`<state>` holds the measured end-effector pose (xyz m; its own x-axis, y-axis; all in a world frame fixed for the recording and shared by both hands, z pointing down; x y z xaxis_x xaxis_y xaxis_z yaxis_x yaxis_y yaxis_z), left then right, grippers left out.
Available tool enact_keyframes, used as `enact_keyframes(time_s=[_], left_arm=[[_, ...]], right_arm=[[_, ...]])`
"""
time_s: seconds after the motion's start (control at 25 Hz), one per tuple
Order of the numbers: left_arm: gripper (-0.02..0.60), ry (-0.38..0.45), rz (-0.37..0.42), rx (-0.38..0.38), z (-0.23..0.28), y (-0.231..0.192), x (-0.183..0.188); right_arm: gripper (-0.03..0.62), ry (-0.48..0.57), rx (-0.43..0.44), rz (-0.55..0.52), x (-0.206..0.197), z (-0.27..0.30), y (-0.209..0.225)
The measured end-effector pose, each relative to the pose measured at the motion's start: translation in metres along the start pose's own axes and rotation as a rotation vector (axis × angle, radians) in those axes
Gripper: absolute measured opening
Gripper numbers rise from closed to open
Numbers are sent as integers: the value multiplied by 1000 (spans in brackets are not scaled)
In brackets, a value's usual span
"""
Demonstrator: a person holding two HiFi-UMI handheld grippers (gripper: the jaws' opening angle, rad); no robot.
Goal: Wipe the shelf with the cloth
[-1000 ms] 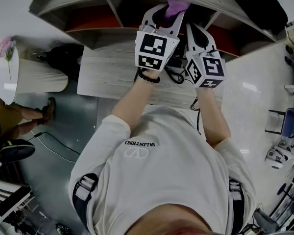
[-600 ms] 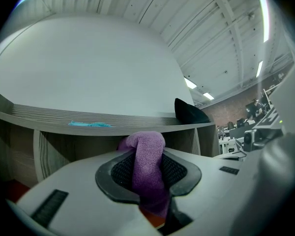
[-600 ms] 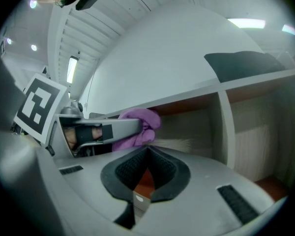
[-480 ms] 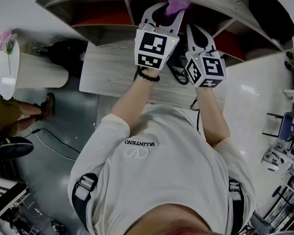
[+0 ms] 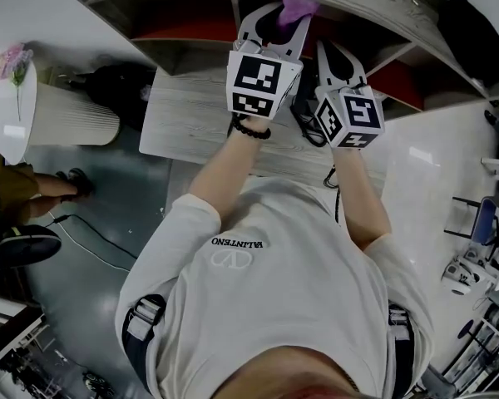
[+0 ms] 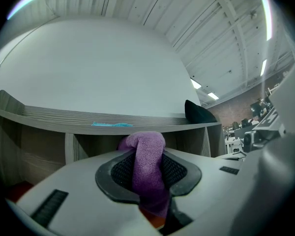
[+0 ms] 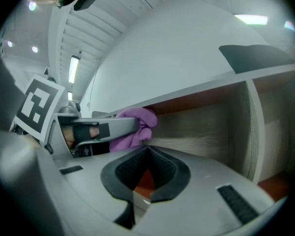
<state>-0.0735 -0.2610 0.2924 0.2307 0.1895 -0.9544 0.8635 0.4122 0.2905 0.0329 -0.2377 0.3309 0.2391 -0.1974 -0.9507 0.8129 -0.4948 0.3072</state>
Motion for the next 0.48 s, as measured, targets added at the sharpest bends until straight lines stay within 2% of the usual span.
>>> enact_keyframes(time_s=[0.48], left_arm=[[104, 4, -32, 48, -11, -29, -10]], right_arm=[[-2, -24, 16, -10, -9, 21, -16]])
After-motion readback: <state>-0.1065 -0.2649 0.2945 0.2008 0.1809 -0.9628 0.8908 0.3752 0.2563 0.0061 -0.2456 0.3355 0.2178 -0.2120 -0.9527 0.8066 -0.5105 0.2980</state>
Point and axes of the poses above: the fingertips, and each gripper's own axes: z forward along the fingers, y to its right, x out of its top, the point moved 6 cm from there along -z, backward along the fingers, and after that the axes turned 14 degrees about z, right-handed, at the moved point
